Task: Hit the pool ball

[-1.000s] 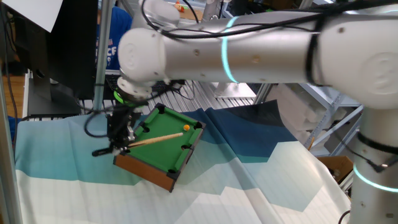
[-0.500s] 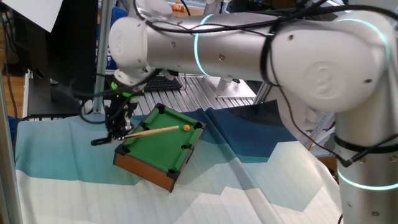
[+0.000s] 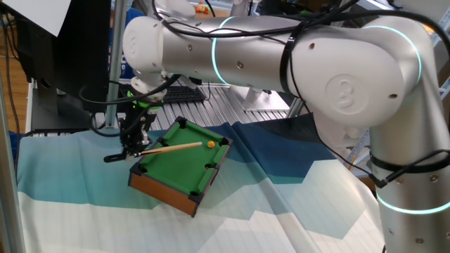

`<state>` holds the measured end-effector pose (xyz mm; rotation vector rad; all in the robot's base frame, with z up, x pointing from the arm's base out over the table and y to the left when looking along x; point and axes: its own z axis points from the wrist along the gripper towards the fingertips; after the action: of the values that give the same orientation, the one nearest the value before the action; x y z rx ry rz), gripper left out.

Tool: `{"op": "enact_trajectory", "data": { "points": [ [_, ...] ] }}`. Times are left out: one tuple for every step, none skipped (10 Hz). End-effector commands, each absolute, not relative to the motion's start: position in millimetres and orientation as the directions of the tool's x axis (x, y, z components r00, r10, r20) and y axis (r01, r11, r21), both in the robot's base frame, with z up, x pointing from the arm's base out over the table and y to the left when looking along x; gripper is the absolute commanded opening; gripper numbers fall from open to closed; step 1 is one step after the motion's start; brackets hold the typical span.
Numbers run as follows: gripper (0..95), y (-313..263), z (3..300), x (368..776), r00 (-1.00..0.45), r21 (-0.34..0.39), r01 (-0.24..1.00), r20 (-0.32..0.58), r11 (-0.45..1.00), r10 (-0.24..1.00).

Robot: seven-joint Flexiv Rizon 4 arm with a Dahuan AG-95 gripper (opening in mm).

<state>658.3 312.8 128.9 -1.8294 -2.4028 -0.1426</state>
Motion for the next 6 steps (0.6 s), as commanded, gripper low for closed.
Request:
{"op": "enact_trajectory", "data": {
  "points": [
    [0.0,310,124,661,-0.207,0.013,0.978,0.14,0.207,0.968],
    [0.0,309,123,663,-0.197,0.014,0.98,0.139,0.197,0.971],
    [0.0,307,120,667,-0.2,0.018,0.98,0.138,0.199,0.97],
    [0.0,306,118,670,-0.208,0.025,0.978,0.138,0.206,0.968],
    [0.0,305,116,673,-0.221,0.033,0.975,0.136,0.218,0.966],
    [0.0,305,113,674,-0.23,0.039,0.973,0.134,0.226,0.964]
  ]
}}
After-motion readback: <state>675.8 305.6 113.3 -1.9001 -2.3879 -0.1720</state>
